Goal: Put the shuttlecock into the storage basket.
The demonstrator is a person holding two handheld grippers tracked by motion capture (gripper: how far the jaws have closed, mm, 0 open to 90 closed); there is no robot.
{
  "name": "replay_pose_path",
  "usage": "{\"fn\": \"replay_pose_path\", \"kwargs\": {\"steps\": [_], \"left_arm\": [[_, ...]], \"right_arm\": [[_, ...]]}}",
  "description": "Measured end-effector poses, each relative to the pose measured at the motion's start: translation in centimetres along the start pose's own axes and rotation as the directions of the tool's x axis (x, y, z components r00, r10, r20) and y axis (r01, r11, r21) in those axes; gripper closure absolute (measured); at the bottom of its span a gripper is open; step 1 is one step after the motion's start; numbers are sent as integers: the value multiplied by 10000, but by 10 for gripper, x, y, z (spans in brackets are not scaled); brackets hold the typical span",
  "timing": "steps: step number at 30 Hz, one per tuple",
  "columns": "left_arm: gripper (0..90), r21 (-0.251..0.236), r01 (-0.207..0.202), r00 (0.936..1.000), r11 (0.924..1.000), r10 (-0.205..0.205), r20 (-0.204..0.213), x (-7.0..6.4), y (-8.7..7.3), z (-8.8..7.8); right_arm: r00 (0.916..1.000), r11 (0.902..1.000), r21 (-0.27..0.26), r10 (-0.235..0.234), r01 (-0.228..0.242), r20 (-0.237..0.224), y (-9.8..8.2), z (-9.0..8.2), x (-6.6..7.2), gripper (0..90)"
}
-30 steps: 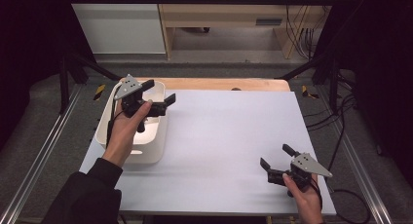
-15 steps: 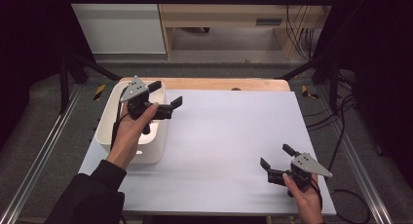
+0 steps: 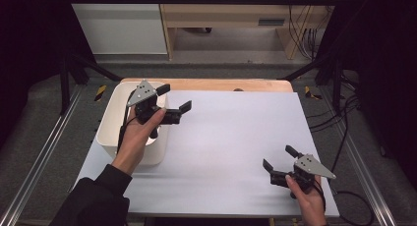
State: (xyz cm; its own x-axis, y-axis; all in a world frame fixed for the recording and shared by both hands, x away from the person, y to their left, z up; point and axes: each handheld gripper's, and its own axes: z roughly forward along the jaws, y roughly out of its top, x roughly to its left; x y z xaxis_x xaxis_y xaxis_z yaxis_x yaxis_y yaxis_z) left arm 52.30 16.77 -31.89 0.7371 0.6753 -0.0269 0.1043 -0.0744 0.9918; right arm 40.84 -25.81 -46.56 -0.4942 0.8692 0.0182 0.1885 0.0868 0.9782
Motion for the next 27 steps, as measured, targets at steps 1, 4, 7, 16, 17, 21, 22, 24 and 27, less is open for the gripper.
{"fn": "replay_pose_path", "kwargs": {"steps": [1,4,7,16,17,21,22,24,27], "left_arm": [[17,-24,20,10000,10000,-20,35,-1,0,0],[17,9,-5,9999,10000,5,127,-6,0,1],[17,0,14,9998,10000,-14,222,-10,0,1],[13,-73,82,9988,9999,-78,493,-21,-1,1],[13,-69,91,9988,9999,-88,490,-22,-1,1],[13,-96,102,9983,9999,-96,581,-25,-1,1],[14,-131,115,9981,9998,-107,611,-26,-1,1],[13,-154,113,9981,9998,-104,610,-28,1,-1],[13,-295,155,9980,9994,-136,620,-29,3,-8]], "right_arm": [[10000,10000,-2,0,0,6,0,0,0,36],[10000,10000,-14,-2,2,5,0,0,0,36],[10000,10000,-7,-8,8,5,0,0,0,36],[10000,10000,-37,-5,5,-5,0,-1,0,36],[10000,10000,-38,-21,21,13,0,-1,0,35],[10000,10000,-21,-7,7,20,0,0,0,36],[10000,10000,-6,0,0,12,0,0,0,36],[10000,10000,-36,-28,28,-12,0,0,0,35],[10000,10000,-10,-24,24,12,0,0,1,35]]}}
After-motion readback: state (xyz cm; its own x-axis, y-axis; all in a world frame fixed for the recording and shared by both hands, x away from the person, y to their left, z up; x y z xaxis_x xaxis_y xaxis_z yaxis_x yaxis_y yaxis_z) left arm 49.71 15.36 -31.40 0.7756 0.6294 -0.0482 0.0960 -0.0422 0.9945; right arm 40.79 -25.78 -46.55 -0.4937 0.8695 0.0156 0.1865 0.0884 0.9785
